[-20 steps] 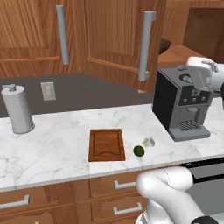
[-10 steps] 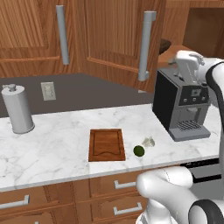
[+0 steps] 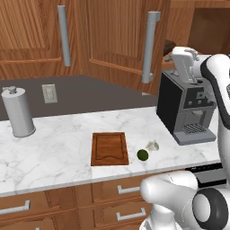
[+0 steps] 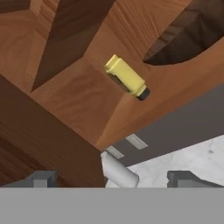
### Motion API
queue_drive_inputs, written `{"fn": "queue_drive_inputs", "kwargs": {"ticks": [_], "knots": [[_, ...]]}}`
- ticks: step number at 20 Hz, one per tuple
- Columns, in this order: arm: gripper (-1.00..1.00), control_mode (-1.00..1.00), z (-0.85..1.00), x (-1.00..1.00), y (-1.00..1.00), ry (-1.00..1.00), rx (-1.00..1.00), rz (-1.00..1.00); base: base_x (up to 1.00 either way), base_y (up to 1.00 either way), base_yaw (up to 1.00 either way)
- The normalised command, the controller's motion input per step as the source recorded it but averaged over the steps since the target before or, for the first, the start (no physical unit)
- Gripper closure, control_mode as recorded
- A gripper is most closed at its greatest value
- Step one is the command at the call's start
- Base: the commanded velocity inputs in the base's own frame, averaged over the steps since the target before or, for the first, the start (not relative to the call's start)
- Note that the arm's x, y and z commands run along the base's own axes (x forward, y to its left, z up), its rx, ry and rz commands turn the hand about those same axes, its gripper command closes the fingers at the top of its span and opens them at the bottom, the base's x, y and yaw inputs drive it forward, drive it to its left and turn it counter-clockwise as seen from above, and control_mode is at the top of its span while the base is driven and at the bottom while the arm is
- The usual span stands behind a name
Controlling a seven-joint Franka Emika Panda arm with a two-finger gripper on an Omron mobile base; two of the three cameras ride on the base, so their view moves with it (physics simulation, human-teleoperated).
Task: Open the cabinet. Place the bowl and condiment on the counter. Then place the lime and garlic on the cutting board.
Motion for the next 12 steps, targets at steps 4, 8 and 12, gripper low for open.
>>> {"fn": "queue_drive_inputs", "kwargs": {"ticks": [4,8,12], "knots": [[-1.00,-1.00,0.00,0.20,0.33,0.00,0.00,0.02,0.00,0.00,0.00],[-1.00,-1.00,0.00,0.19,0.41,0.00,0.00,0.02,0.00,0.00,0.00],[-1.00,-1.00,0.00,0.07,0.48,0.00,0.00,0.04,0.00,0.00,0.00]]}}
